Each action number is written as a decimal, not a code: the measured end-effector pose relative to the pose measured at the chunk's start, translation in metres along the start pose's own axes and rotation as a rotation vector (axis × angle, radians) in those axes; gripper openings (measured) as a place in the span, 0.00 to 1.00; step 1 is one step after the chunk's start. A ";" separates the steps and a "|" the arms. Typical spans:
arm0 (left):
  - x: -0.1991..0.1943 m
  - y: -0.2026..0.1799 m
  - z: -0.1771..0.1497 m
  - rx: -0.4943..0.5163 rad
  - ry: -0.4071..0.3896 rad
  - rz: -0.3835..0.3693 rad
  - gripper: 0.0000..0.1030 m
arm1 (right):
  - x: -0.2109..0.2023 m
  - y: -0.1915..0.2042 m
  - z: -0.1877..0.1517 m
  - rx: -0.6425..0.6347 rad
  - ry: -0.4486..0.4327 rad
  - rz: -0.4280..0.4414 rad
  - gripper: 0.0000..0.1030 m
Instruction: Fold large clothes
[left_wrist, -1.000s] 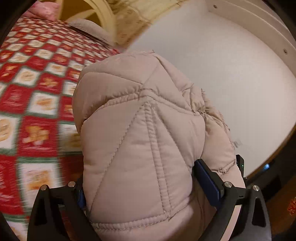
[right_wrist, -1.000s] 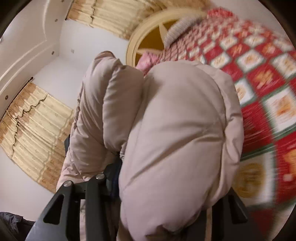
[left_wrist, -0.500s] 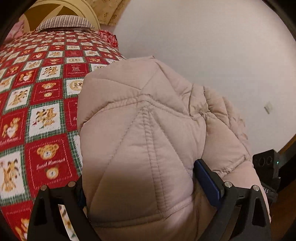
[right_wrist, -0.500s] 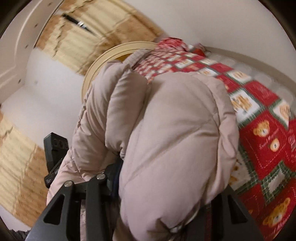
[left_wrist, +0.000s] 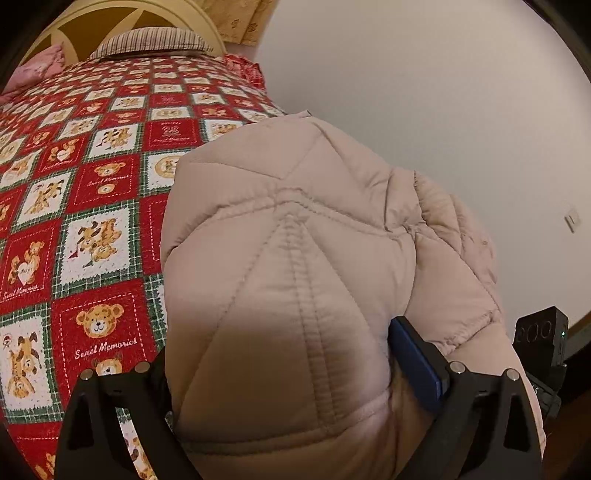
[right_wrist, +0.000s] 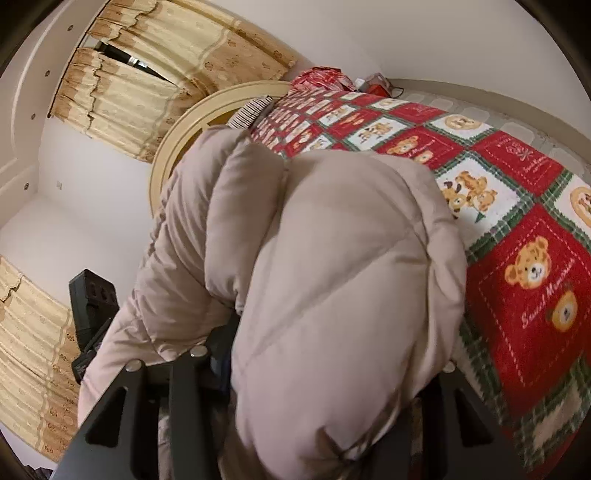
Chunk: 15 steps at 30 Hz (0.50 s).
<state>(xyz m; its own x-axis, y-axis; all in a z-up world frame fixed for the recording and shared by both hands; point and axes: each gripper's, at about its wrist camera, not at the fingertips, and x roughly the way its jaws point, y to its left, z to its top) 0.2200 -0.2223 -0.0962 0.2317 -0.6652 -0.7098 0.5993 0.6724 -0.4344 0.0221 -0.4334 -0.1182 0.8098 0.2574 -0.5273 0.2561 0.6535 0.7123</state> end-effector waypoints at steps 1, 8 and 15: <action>0.002 -0.001 0.001 -0.003 0.001 0.009 0.95 | 0.003 -0.004 0.001 0.006 0.003 -0.002 0.48; 0.010 -0.004 0.000 0.002 -0.006 0.034 0.98 | 0.008 -0.023 0.001 0.049 0.000 0.027 0.52; 0.014 -0.004 -0.004 0.015 -0.019 0.055 0.99 | 0.004 -0.023 -0.003 0.050 -0.008 0.019 0.53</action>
<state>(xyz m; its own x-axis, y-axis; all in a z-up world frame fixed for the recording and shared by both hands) 0.2176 -0.2329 -0.1061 0.2787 -0.6335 -0.7218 0.5969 0.7031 -0.3865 0.0181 -0.4449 -0.1379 0.8190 0.2636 -0.5097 0.2662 0.6124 0.7444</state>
